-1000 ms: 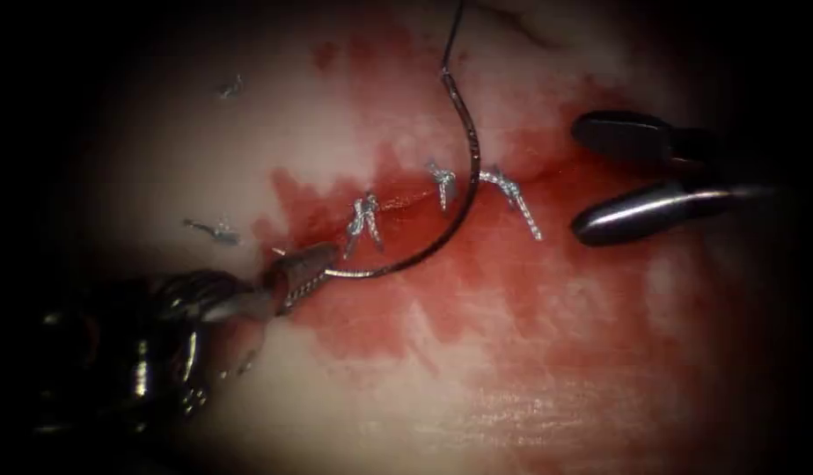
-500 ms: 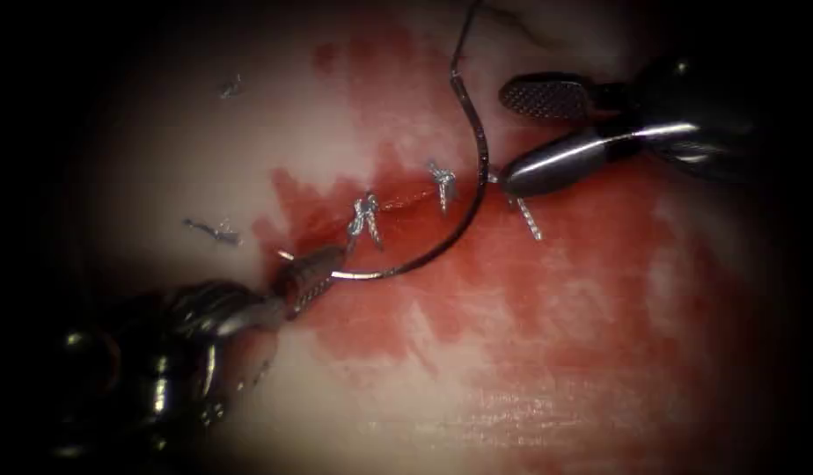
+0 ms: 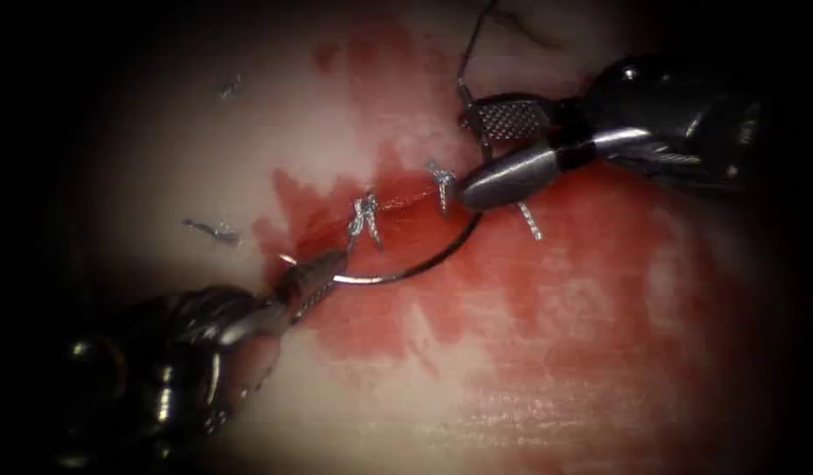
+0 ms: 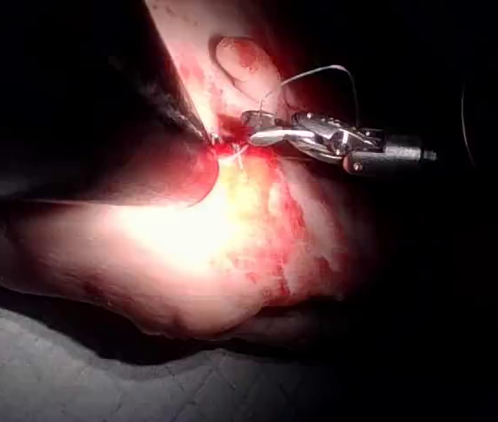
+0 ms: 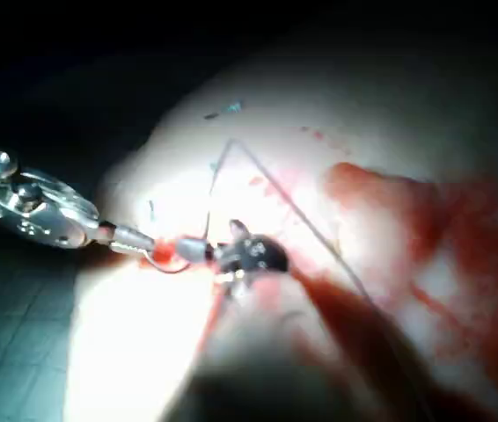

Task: Wound Closure

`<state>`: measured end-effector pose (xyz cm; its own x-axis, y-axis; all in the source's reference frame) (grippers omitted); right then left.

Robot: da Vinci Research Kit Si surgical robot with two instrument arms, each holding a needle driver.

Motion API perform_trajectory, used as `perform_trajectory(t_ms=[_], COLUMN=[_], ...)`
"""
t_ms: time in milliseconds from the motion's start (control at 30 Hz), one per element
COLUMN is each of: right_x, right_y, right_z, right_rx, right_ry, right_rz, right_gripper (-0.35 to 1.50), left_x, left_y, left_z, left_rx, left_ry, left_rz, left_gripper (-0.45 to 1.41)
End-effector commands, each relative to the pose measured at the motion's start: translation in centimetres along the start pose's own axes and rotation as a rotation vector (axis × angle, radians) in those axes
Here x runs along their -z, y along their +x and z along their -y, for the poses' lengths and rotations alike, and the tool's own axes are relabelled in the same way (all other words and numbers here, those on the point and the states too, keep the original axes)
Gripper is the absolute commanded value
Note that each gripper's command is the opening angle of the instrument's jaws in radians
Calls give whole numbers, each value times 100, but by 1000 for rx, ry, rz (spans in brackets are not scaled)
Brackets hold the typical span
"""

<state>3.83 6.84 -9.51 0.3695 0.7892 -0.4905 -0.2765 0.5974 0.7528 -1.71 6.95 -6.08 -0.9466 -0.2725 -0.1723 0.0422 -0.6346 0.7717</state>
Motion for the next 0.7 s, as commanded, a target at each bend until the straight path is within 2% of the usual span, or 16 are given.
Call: perform_trajectory(t_ms=[33,133,200,233,300,367,400,433,467,500,533,567,633,667,700], right_x=[-7,-6,-2,-2,1,3,4,5,5,6,6,7,10,13,15], right_y=[3,2,4,4,6,6,7,7,7,7,7,6,5,5,5], right_z=[-1,-2,-4,-4,-6,-7,-7,-7,-7,-6,-6,-5,-3,-3,-4], right_rx=[6,7,8,8,2,8,14,14,14,21,21,33,75,111,116], right_ry=[-14,-14,-20,-20,-33,-42,-50,-58,-58,-63,-63,-65,-65,-62,-65], right_rz=[-11,-13,-37,-37,-61,-69,-77,-92,-92,-100,-100,-99,-103,-105,-107], right_gripper=[-35,-35,-35,-35,-35,-35,-35,-35,-35,-35,-35,-35,-35,-35,-35], left_x=[-7,-7,-7,-7,-7,-6,-4,-2,-2,2,2,5,7,10,11], left_y=[5,6,8,8,9,12,13,17,17,21,21,25,27,27,26], left_z=[0,2,8,8,12,20,26,31,31,37,37,44,56,64,67], left_rx=[1,1,-2,-2,62,270,381,505,505,613,613,739,936,1063,1090], left_ry=[2,3,9,9,2,-52,-113,-203,-203,-265,-265,-294,-353,-449,-495], left_rz=[-2,-12,-52,-52,-92,-135,-156,-241,-241,-316,-316,-346,-394,-441,-451], left_gripper=[-35,-34,2,2,16,30,36,44,44,55,55,66,74,78,78])
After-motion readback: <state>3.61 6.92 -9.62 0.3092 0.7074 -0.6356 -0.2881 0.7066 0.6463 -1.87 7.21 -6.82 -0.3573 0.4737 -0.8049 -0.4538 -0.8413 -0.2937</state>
